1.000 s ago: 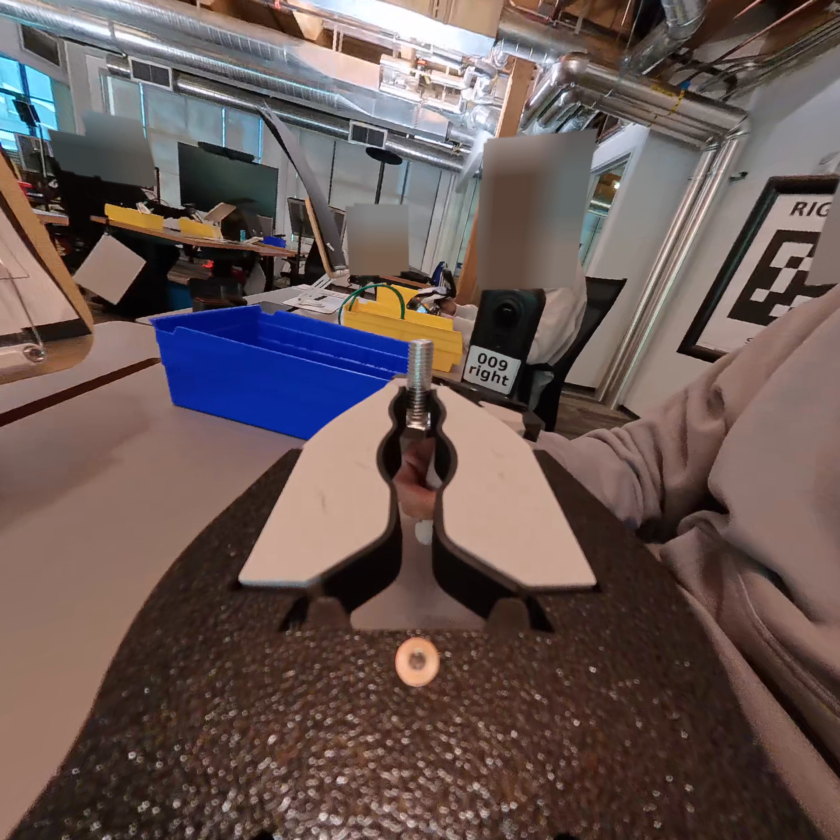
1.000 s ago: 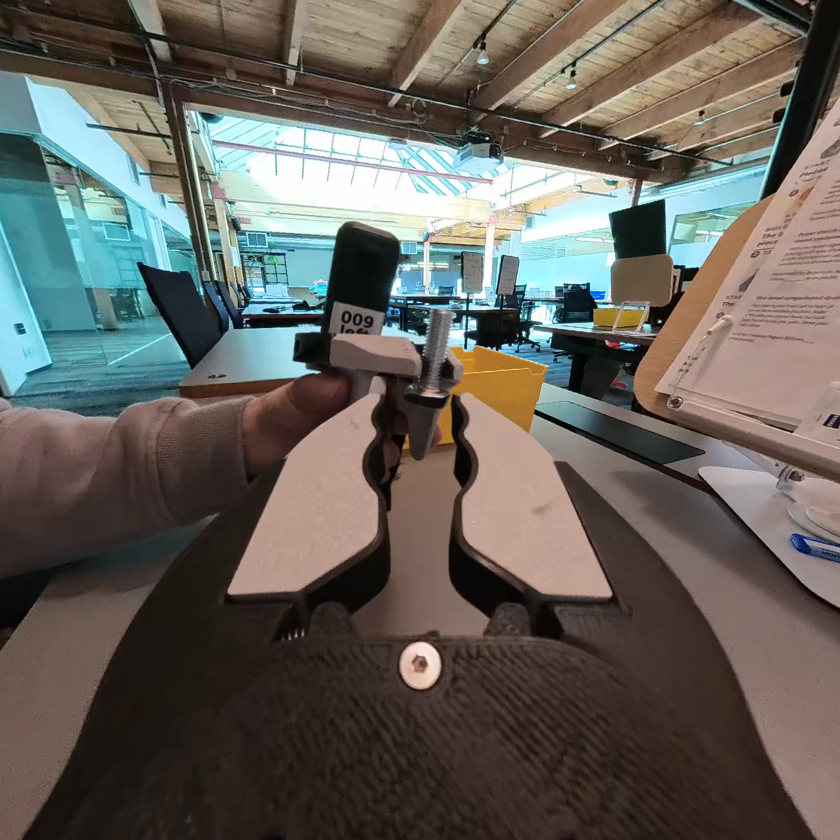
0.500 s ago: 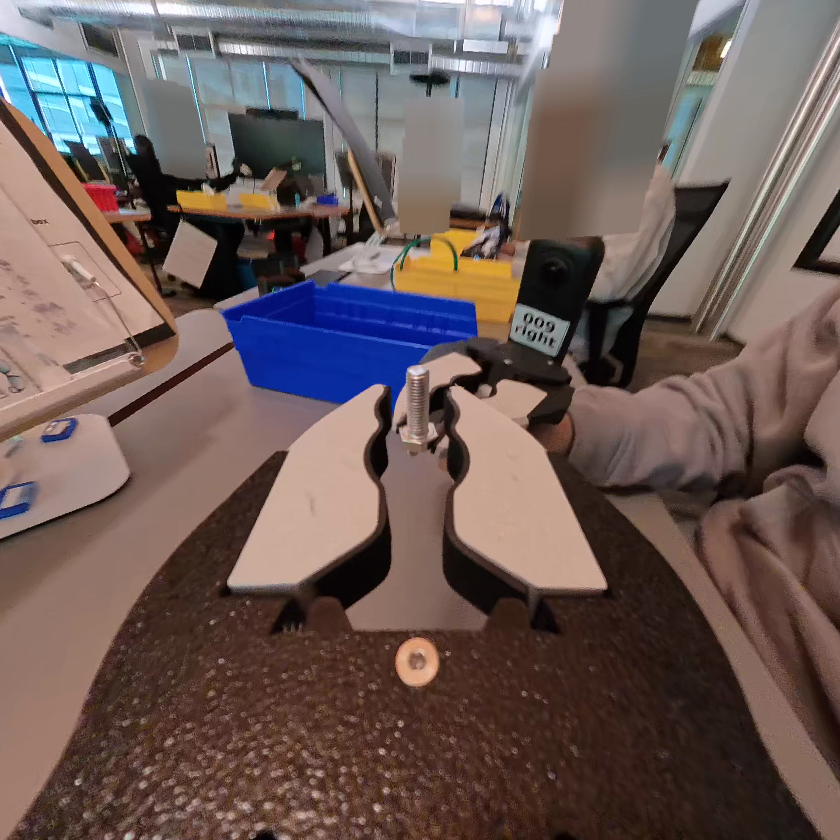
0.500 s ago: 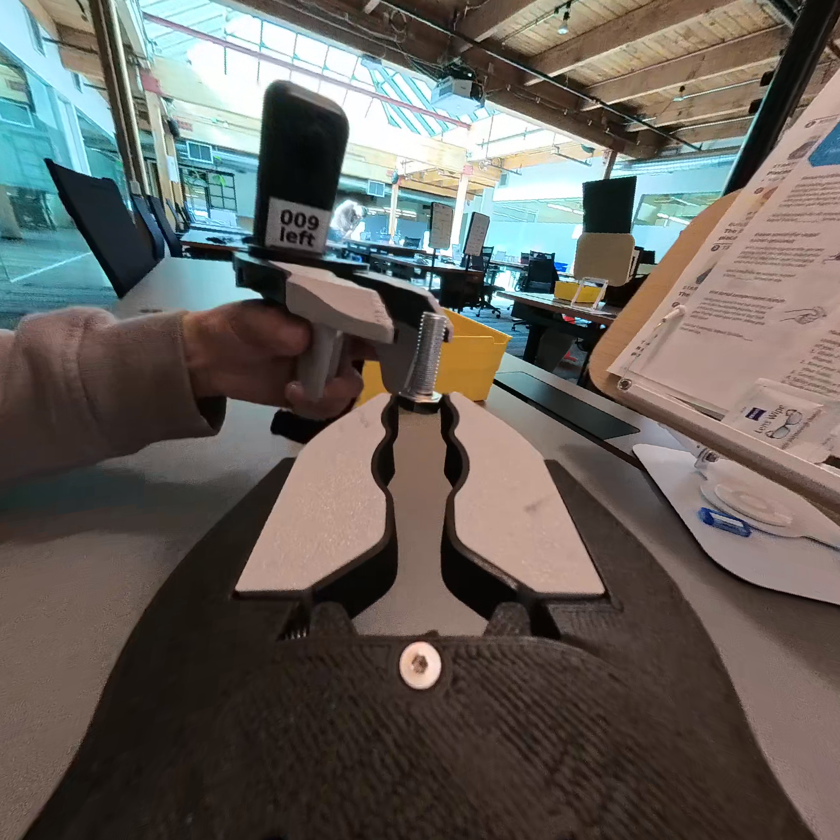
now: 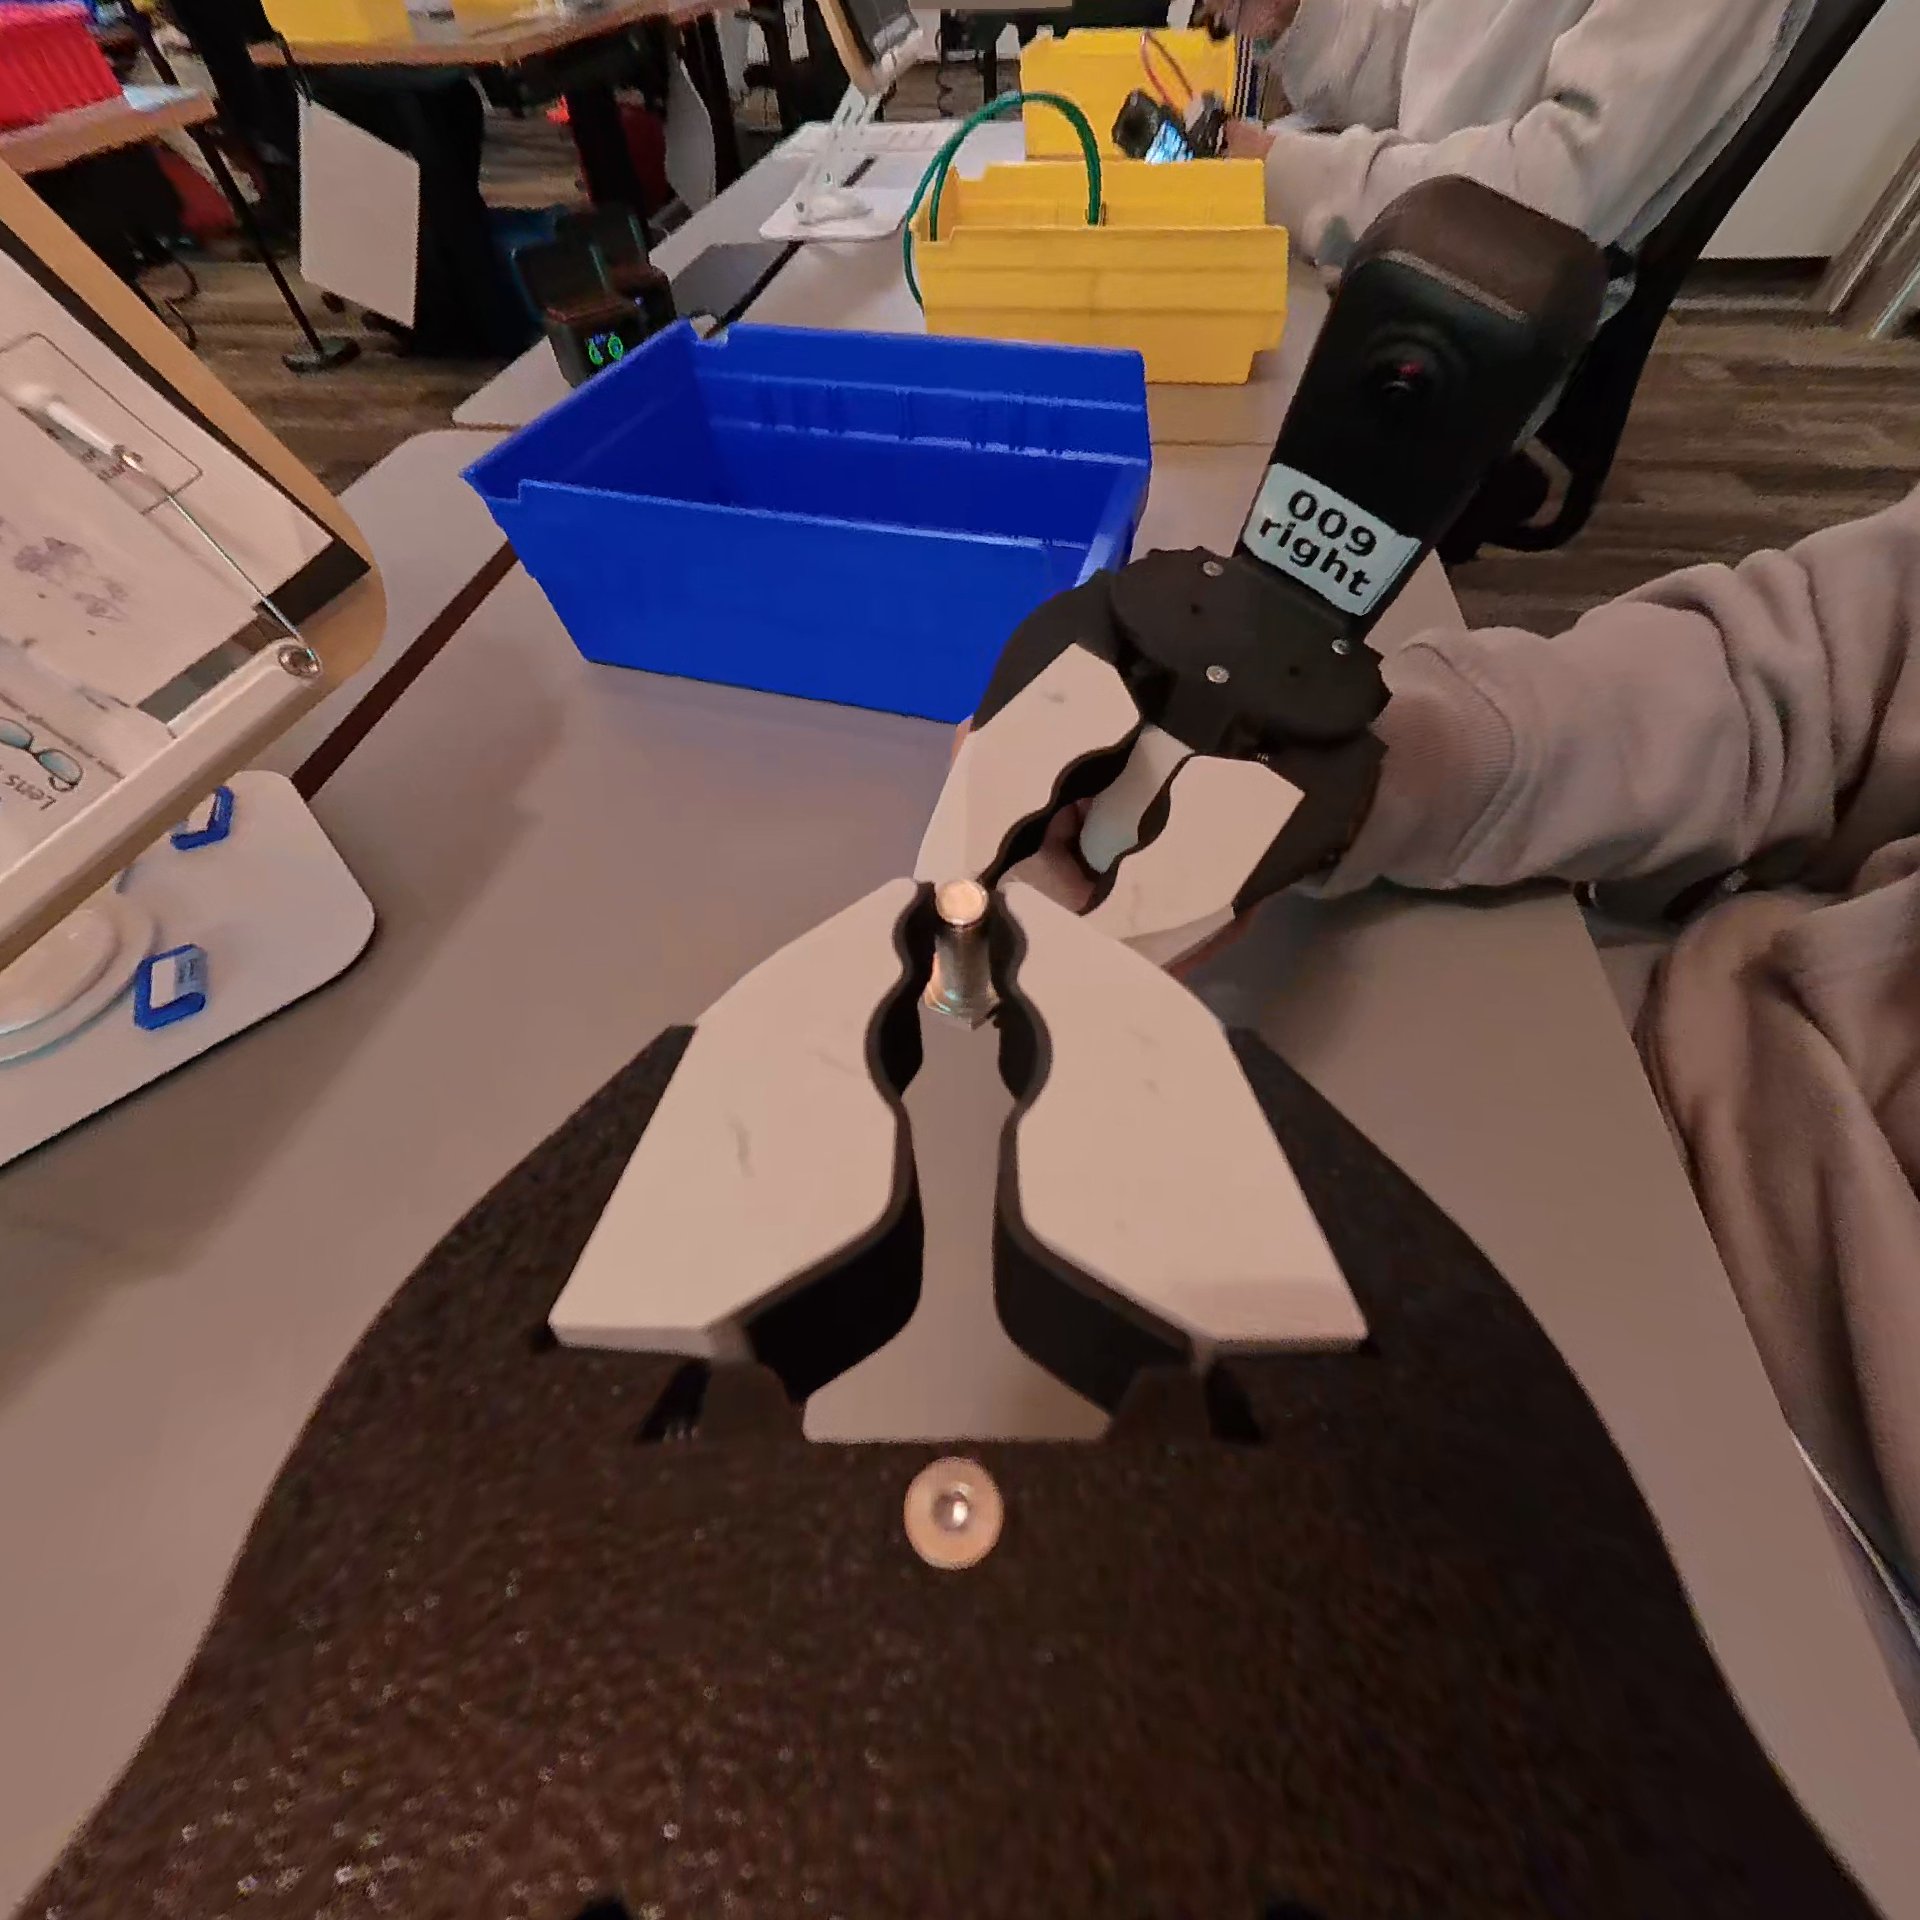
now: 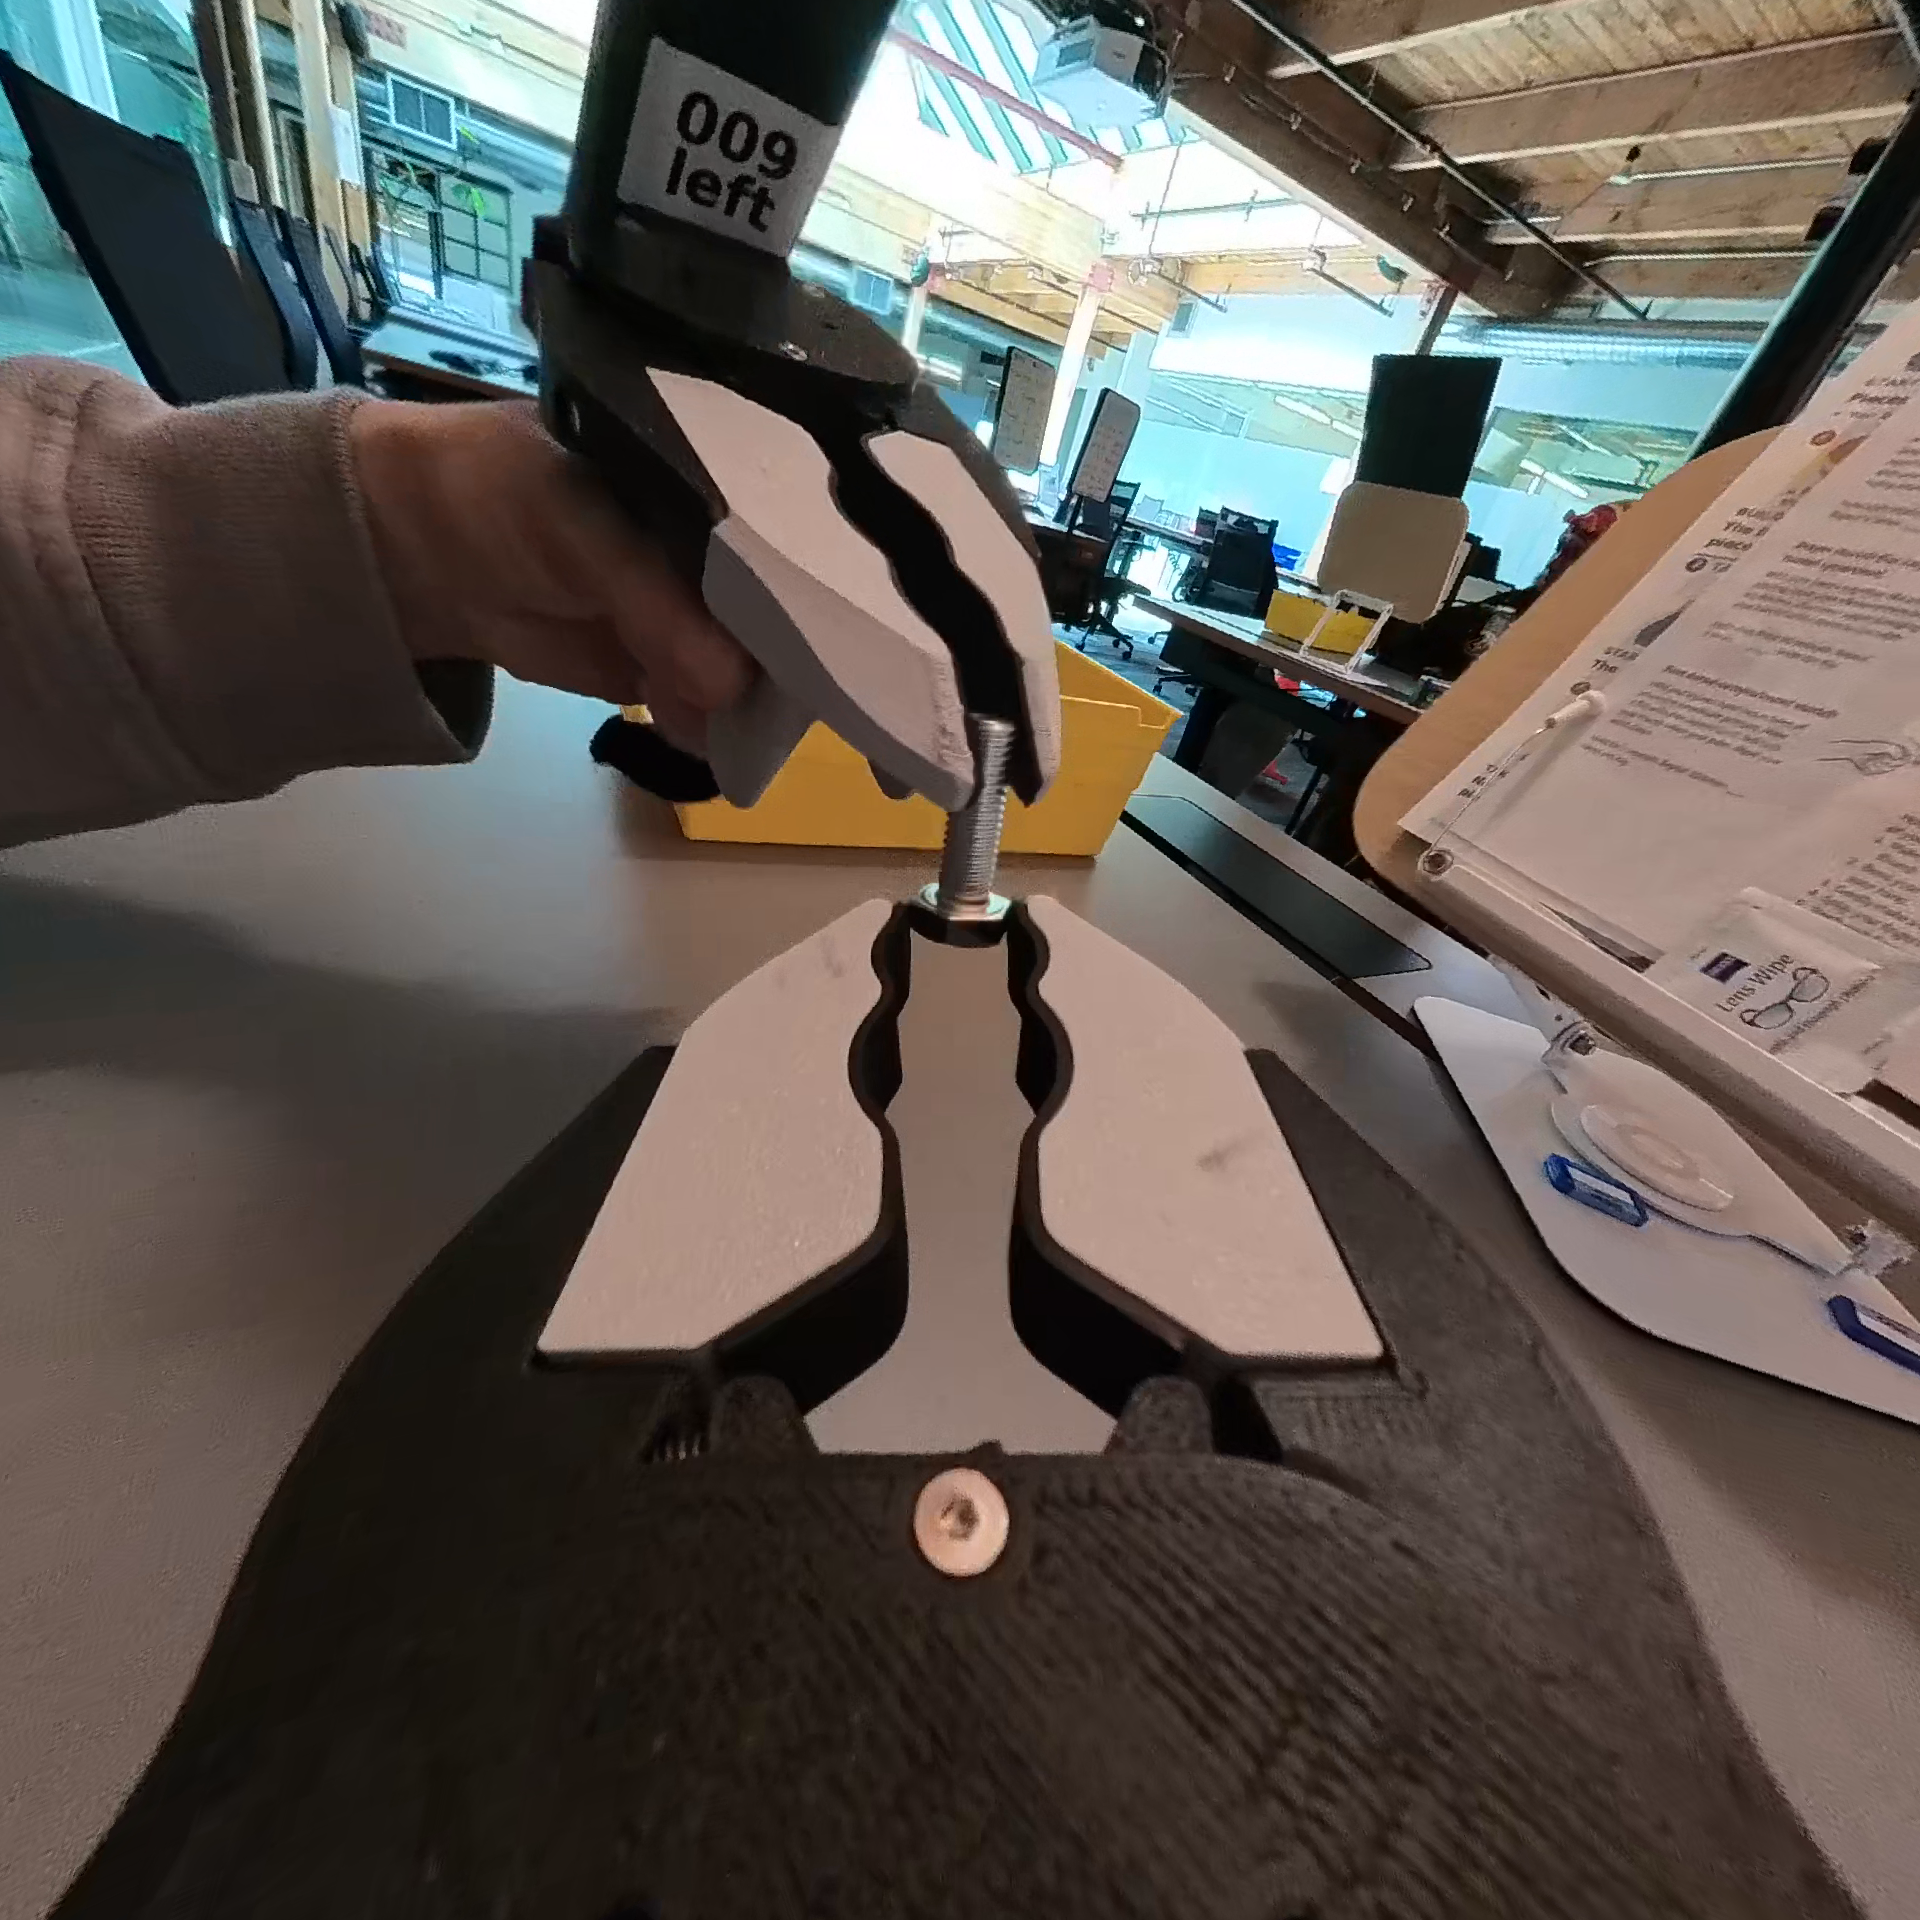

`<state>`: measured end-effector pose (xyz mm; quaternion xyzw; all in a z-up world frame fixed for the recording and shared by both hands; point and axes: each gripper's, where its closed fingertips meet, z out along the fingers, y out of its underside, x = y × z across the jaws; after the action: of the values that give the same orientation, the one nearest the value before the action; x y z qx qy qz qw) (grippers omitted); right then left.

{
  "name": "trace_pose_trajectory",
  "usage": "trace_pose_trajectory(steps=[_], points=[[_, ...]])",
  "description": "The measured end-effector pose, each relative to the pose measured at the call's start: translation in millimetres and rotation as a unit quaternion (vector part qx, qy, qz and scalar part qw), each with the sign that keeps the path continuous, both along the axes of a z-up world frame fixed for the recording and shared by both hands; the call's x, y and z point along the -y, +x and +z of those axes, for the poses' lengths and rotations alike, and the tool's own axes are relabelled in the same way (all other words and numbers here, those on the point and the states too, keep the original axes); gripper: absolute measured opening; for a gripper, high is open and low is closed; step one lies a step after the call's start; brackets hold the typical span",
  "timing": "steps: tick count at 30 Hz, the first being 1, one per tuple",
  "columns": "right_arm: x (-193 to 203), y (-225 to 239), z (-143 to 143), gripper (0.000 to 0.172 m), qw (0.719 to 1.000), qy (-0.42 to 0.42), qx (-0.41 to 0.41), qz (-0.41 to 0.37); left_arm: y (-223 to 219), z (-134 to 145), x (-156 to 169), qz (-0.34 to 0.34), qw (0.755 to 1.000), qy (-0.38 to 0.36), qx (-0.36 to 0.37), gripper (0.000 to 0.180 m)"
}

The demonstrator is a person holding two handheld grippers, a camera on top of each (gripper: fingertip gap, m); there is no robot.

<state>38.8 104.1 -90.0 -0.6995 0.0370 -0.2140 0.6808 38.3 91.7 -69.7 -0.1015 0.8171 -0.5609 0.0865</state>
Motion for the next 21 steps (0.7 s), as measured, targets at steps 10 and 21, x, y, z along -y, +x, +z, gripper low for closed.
trace_pose_trajectory(steps=[10, 21], points=[[3.6, 5.0, 1.8, 0.010, 1.000, 0.020, -0.001, -0.022, 2.8, -11.1, 15.3, 0.030, 0.999, 0.023, 0.000, 0.009], [4.0, 6.0, -1.4, 0.009, 0.996, 0.026, -0.080, 0.011, 6.6, -9.5, 16.1, 0.051, 0.999, 0.004, -0.018, 0.009]])
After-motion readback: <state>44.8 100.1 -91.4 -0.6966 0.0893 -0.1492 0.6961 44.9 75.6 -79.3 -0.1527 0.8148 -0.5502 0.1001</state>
